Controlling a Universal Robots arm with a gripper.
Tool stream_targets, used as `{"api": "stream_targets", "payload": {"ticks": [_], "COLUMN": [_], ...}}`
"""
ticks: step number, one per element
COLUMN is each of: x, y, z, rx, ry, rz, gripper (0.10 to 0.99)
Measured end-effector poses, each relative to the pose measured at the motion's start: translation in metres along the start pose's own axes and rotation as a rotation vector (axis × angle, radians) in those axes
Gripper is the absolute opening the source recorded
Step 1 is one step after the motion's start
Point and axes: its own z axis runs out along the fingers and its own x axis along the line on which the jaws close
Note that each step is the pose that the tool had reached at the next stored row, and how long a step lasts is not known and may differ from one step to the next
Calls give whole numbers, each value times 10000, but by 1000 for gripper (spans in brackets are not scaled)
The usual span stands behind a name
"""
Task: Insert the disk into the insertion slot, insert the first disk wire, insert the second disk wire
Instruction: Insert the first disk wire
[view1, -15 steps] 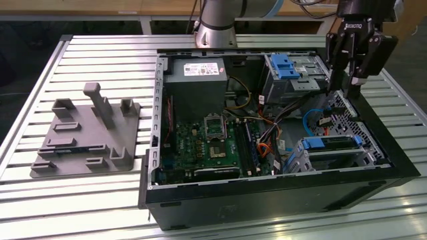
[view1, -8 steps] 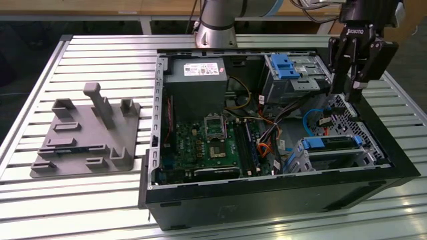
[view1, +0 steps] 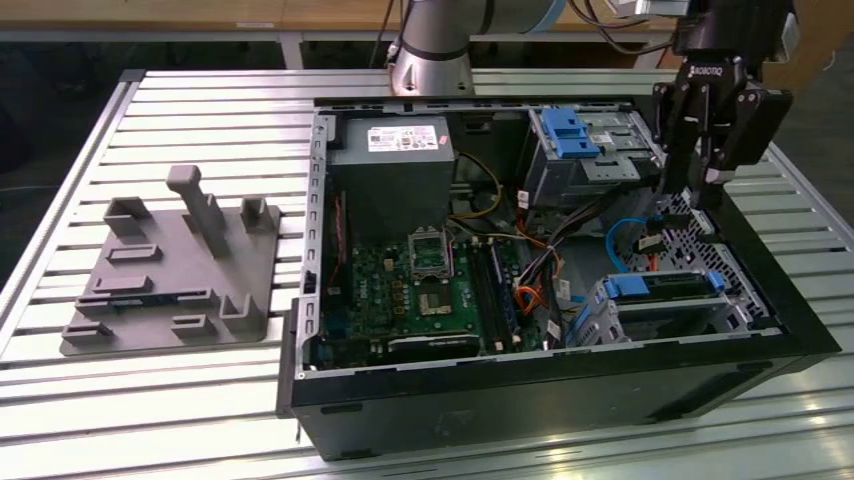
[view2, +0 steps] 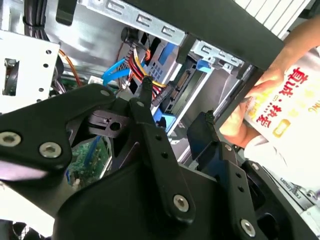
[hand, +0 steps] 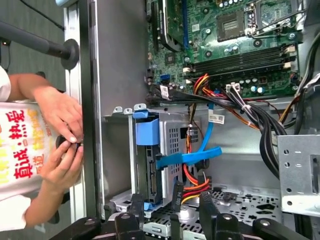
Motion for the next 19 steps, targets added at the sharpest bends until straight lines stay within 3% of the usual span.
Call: {"api": "stream_targets", "payload": {"ticks": [4, 7, 19], "x": [-17, -34, -66], "y": [4, 6, 12], "z": [6, 25, 78], "rx": [5, 7, 21], "ry": [77, 121, 142], "rz": [3, 6, 13], "gripper": [541, 408, 408]}}
